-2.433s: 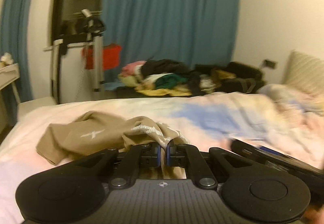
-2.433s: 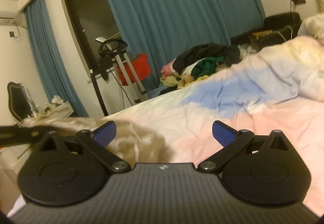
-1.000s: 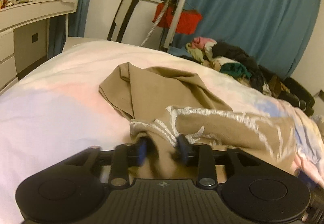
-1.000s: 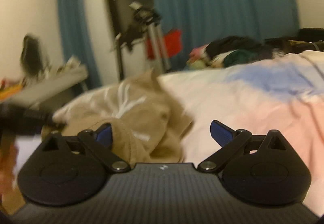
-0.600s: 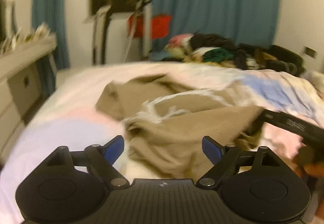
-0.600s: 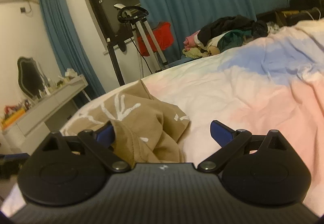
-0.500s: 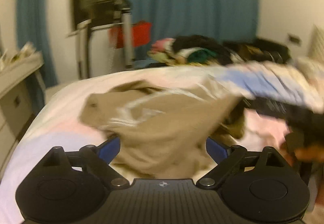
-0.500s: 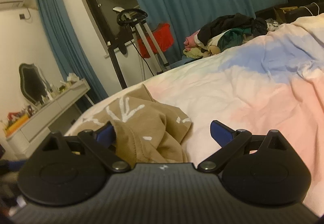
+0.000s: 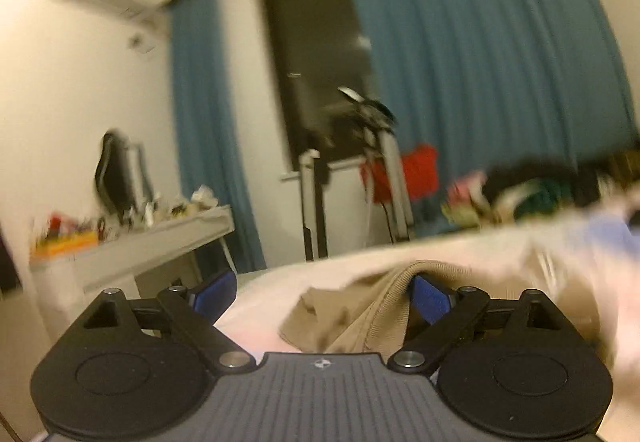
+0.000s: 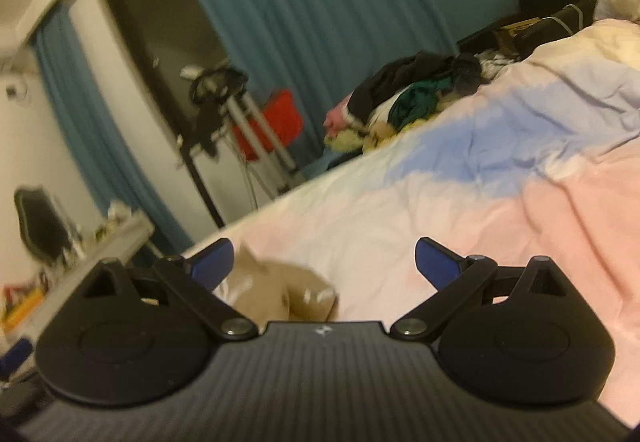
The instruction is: Fold clothes
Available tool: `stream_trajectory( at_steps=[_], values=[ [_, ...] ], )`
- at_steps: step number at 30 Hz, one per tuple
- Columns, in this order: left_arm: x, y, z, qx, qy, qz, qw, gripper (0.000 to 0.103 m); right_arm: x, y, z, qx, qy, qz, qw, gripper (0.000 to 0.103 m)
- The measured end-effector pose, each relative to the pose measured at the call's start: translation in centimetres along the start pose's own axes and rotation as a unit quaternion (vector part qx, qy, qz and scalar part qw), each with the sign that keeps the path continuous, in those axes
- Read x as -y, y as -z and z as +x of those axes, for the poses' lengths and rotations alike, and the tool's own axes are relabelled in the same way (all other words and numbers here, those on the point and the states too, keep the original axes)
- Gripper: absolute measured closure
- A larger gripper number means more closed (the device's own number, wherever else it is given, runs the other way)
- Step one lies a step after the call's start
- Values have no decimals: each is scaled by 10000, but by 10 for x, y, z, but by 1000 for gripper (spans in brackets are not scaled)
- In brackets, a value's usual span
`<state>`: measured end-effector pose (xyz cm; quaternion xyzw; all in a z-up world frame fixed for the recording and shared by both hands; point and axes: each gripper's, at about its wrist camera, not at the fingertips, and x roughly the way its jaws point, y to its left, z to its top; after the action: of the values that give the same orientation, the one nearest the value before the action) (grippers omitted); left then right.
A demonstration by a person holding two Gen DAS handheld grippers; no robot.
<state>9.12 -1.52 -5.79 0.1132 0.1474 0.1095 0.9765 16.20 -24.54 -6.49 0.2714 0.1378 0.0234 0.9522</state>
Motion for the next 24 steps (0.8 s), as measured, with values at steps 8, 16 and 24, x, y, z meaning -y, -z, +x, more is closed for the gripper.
stream_trajectory(
  at_steps=[8, 16, 24],
  values=[
    [-33, -15, -14, 157, -364, -781, 9962, 8, -15, 14, 1, -320, -513, -723, 9955, 4],
    [-49, -15, -10, 179, -699, -1010, 9923, 8, -117, 103, -5, -536, -1185, -3612, 9234, 4],
    [-55, -7, -5, 19, -635, -1105, 9918, 7, -87, 59, 21, -76, 232, -1929, 9809, 4]
  ],
)
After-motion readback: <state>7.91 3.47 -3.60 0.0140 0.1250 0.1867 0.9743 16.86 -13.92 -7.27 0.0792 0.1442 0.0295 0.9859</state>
